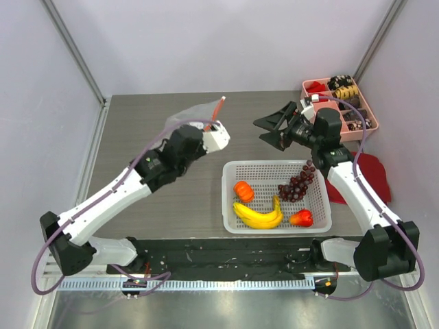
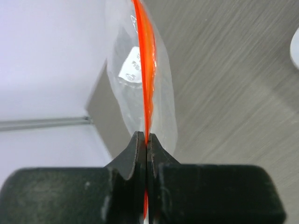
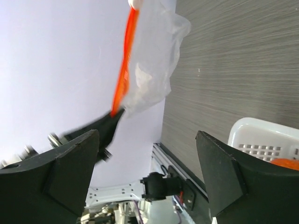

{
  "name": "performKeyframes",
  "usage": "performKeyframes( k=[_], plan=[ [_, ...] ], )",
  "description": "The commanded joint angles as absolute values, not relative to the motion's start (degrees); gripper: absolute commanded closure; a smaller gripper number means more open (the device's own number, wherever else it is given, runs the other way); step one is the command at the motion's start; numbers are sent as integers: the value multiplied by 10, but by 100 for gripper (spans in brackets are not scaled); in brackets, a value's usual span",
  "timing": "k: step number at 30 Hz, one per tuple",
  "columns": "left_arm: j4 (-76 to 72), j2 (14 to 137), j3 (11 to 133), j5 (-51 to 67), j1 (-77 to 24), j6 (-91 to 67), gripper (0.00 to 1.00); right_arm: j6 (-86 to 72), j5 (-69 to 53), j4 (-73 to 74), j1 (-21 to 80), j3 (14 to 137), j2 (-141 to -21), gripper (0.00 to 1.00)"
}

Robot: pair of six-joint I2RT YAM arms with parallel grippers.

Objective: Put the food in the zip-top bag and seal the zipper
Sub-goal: Pick up the zipper food storage bag at the center of the board, then open the zipper of the food storage bag.

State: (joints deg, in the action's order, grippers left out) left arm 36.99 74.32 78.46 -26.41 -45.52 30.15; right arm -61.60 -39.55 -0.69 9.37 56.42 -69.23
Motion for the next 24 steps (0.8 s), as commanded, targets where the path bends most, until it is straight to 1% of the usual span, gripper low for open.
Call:
performKeyframes(
  k=[1,4,5,6,10,11,12,15,18,22,24],
  plan=[
    [176,708,693,-438,-519,438,100,-679,-373,-76,115,584,-702,11],
    [66,699,636,-485,-529,545,100,-679,-369,-75,135,578,-700,13],
    [-31,696,604,-491,-533,582,100,-679,-367,-74,145,577,-699,13],
    [-70,697,590,-495,-537,636,100,-679,-367,-74,148,574,-700,13],
    [-222,724,568,-534,-576,709,100,-686,-363,-76,156,565,-712,13],
    [-322,732,554,-545,-582,732,100,-692,-362,-78,158,561,-718,13],
    [-369,752,548,-549,-586,782,100,-694,-362,-78,160,559,-722,14],
    [-504,787,551,-564,-590,828,100,-707,-359,-83,166,560,-737,14],
    [-563,806,546,-557,-596,854,99,-730,-359,-104,170,577,-761,14],
    [-566,806,529,-550,-611,854,99,-757,-367,-156,173,612,-786,7],
    [-570,810,523,-551,-617,859,99,-758,-377,-194,177,624,-791,5]
  ],
)
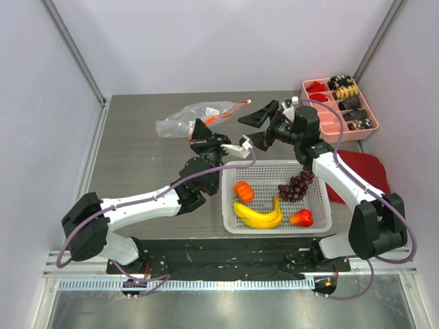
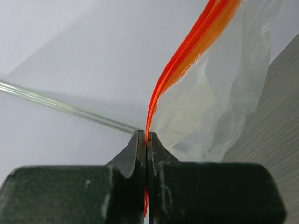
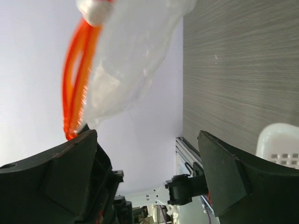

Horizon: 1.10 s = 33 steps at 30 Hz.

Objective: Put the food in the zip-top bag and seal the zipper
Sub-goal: Open the zipper of the food storage bag.

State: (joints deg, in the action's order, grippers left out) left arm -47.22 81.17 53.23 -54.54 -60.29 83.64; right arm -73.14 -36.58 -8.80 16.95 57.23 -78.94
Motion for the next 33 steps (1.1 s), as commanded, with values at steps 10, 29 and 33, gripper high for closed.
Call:
performKeyframes(
  k=[10,29,33],
  plan=[
    [-572,829,515,-575,-617,852,99,-750,-384,-217,195,602,-777,7],
    [-305,746,525,-620,-638,638,45,-699,-359,-214,192,653,-824,99],
    [376,723,809,-418,-586,181,20,-633,-359,-202,189,637,-797,99]
  ],
)
